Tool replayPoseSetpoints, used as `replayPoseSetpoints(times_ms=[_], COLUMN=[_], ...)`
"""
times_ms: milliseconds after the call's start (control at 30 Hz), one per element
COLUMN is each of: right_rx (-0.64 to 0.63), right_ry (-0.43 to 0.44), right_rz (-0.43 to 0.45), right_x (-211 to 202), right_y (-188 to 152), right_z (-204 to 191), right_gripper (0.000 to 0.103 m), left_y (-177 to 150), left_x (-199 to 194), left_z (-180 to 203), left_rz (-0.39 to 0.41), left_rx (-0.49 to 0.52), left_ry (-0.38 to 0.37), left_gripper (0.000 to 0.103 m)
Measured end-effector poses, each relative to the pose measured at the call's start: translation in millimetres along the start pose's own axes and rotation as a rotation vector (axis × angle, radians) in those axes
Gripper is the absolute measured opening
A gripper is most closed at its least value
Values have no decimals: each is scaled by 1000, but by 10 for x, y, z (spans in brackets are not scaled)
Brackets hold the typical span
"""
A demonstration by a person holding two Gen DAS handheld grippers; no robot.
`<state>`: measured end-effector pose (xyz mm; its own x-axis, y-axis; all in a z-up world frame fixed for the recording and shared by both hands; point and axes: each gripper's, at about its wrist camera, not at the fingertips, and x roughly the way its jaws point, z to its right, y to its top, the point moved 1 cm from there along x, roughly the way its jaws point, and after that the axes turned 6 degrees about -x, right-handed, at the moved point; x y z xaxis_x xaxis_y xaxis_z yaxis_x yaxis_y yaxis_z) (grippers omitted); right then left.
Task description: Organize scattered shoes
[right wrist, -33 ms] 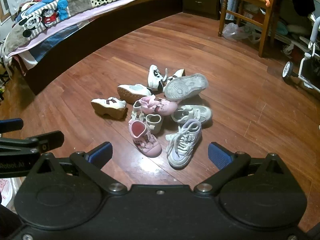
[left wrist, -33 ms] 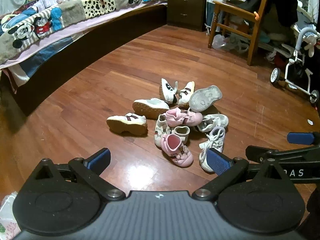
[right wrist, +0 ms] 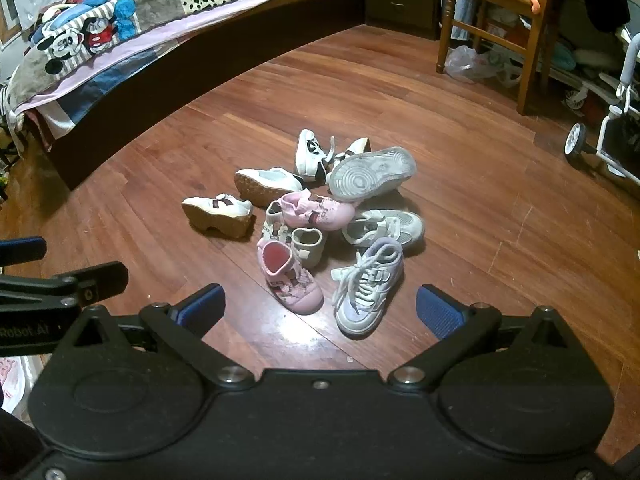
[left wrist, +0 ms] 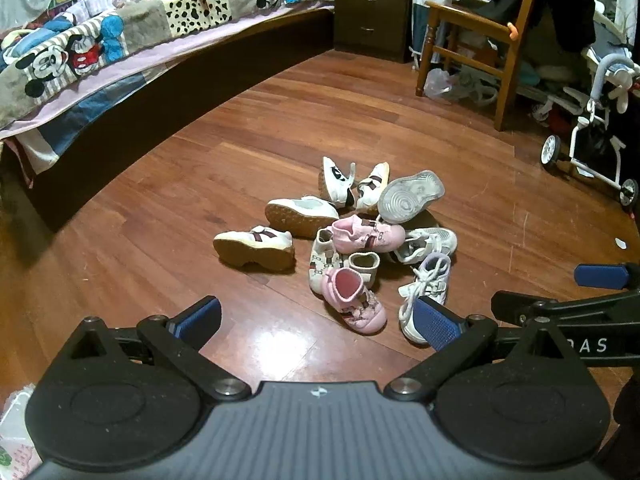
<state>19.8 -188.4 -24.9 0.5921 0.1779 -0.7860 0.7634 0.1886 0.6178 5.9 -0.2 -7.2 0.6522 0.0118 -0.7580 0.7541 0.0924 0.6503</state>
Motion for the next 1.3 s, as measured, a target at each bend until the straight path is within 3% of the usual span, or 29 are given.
replayPoseSetpoints(times_ms=[1300], right_rx=[0], right_ry=[12], right_rz=[-27], right_x=[71], right_y=[5], right_z=[8], right_gripper=[103], left_y=[-6], left_x=[-26], left_z=[42], left_rz=[-7], left_rx=[1], left_ry=[-10], left_gripper=[103])
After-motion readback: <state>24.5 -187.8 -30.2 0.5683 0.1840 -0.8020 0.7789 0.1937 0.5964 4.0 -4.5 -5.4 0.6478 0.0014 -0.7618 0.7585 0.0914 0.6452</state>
